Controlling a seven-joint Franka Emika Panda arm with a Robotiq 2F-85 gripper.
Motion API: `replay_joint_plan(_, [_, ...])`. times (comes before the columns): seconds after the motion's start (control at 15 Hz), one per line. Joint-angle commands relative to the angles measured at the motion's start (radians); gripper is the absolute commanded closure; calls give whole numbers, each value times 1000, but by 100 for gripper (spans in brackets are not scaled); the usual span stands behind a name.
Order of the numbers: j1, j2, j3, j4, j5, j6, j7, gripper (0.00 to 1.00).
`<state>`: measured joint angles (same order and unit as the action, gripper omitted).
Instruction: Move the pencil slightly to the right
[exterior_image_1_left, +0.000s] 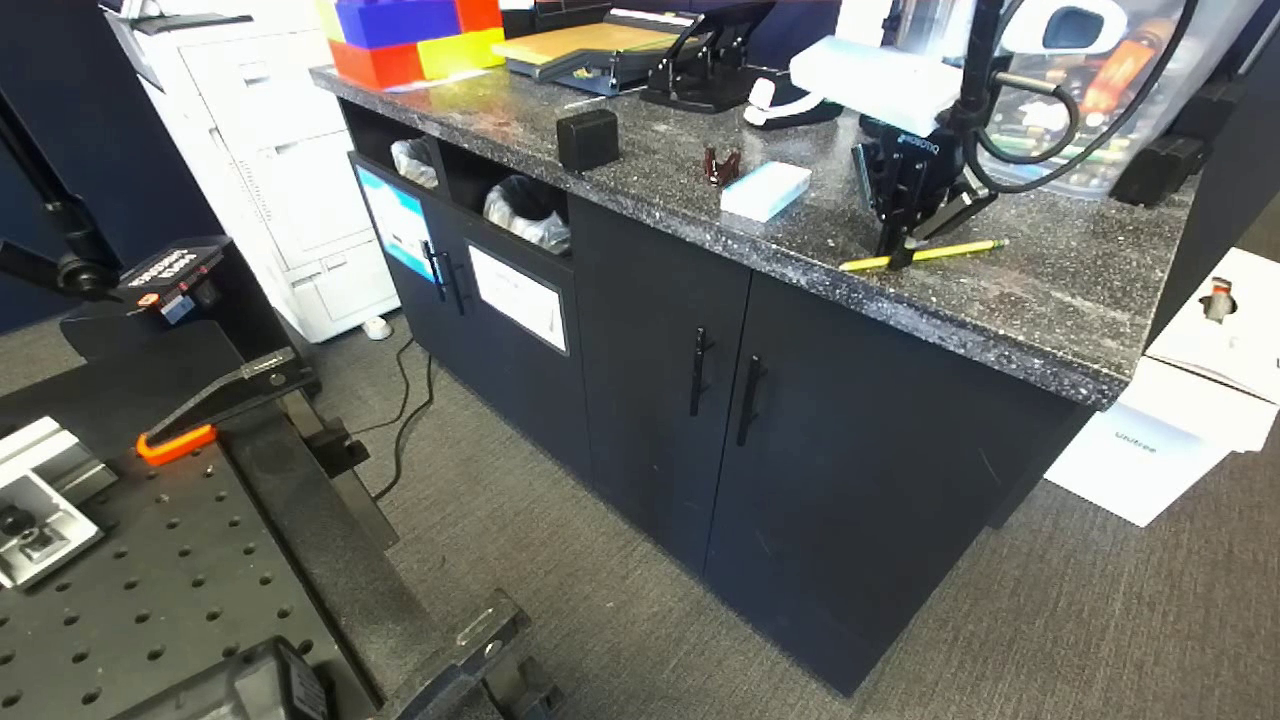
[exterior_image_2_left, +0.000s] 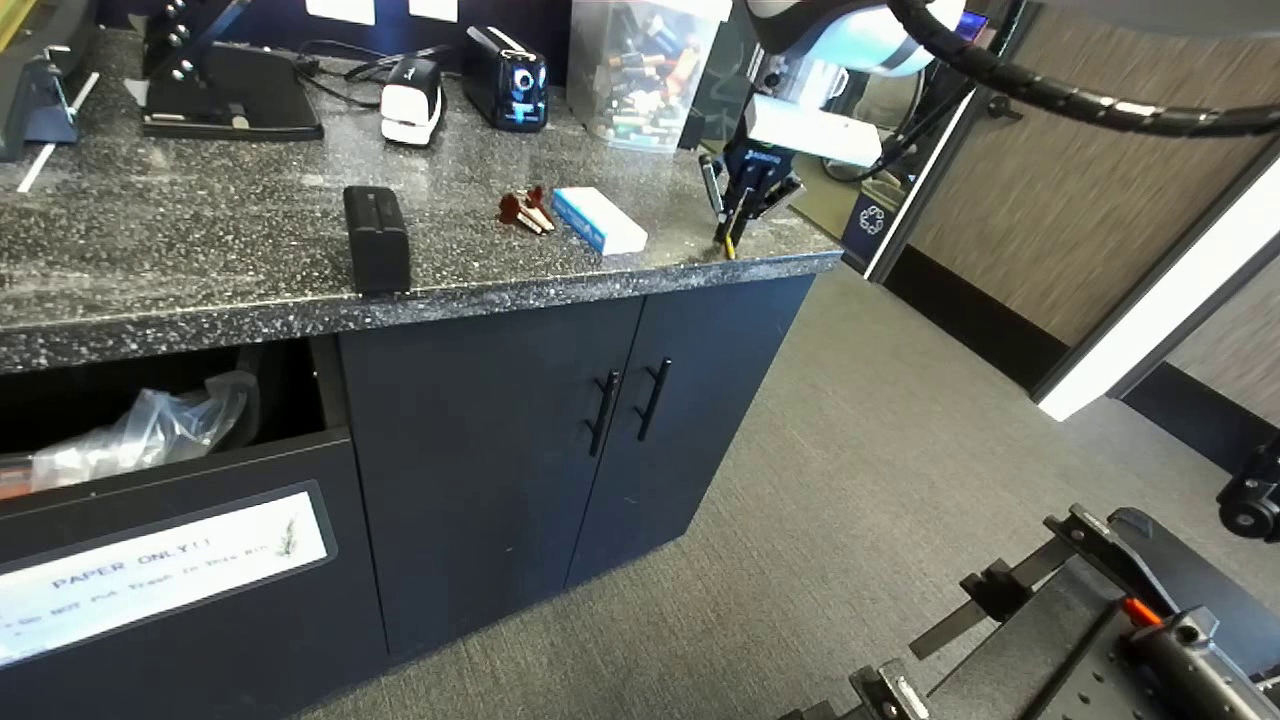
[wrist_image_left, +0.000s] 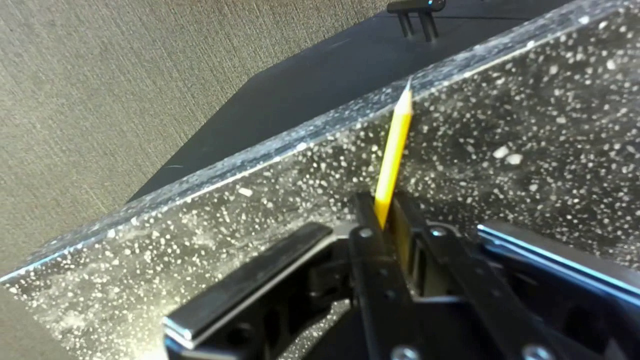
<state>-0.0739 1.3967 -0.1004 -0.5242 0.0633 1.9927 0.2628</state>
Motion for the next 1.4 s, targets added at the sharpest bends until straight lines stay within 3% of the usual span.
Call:
replay_joint_plan(0.0, [-27, 55, 25, 114, -3, -99, 21, 100])
replay_joint_plan(0.2, [-56, 29, 46, 156, 5, -179, -34, 98])
replay_joint_plan(0.27, [-65, -36, 53, 77, 6, -160, -68, 98])
replay_joint_plan(0.67, [-141, -113, 31, 67, -39, -207, -253, 98])
replay_joint_plan(0.93, [-183, -107, 36, 44, -68, -238, -431, 98])
replay_joint_plan(1.07, [-202, -43, 36, 138, -83, -290, -534, 98])
replay_joint_plan(1.33, [-211, -39, 21, 105, -119, -232, -634, 98])
